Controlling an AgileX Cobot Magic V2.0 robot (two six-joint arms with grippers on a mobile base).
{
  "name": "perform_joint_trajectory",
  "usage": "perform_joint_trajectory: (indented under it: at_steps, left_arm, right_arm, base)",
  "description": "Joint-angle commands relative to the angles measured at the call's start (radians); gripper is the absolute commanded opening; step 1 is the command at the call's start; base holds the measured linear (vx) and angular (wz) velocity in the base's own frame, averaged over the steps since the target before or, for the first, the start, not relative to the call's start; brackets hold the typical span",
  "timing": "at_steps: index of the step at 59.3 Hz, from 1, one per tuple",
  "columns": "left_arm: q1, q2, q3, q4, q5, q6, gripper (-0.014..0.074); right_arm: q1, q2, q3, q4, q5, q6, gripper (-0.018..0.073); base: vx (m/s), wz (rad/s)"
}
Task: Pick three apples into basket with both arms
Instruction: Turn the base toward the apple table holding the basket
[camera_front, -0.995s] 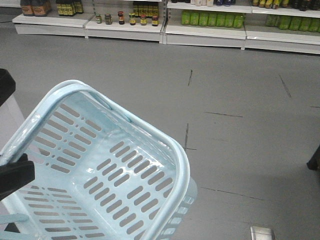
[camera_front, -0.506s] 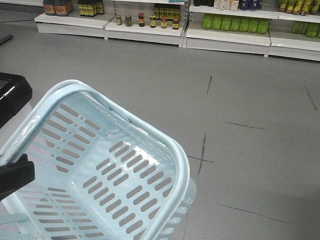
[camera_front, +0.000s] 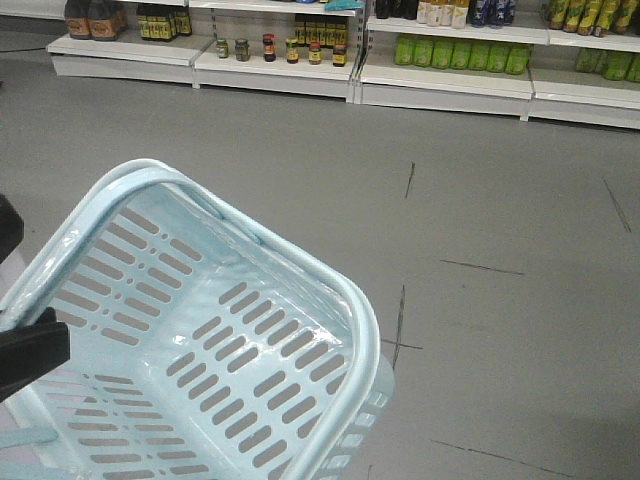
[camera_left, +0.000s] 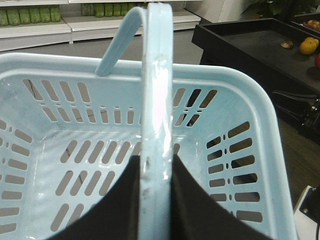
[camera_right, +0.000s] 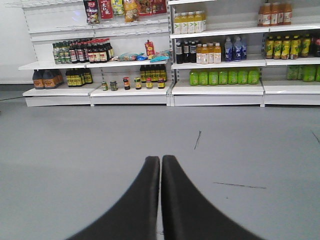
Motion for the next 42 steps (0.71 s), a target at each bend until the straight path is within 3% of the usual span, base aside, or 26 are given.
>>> perform_joint_trajectory:
  at_steps: [1, 42]
  left_arm:
    - [-0.006, 0.001, -0.029, -0.047, -0.089, -0.004, -0.0006]
    - [-0.006, 0.001, -0.029, -0.047, -0.089, -0.004, -0.0006]
  right_arm:
    - [-0.006, 0.012, 0.005, -0.013, -0.078, -0.011, -0.0005]
    - [-0.006, 0.012, 0.005, -0.013, -0.078, -0.011, -0.0005]
  base:
    - [0.21, -0.11]
    - [0.22, -0.13]
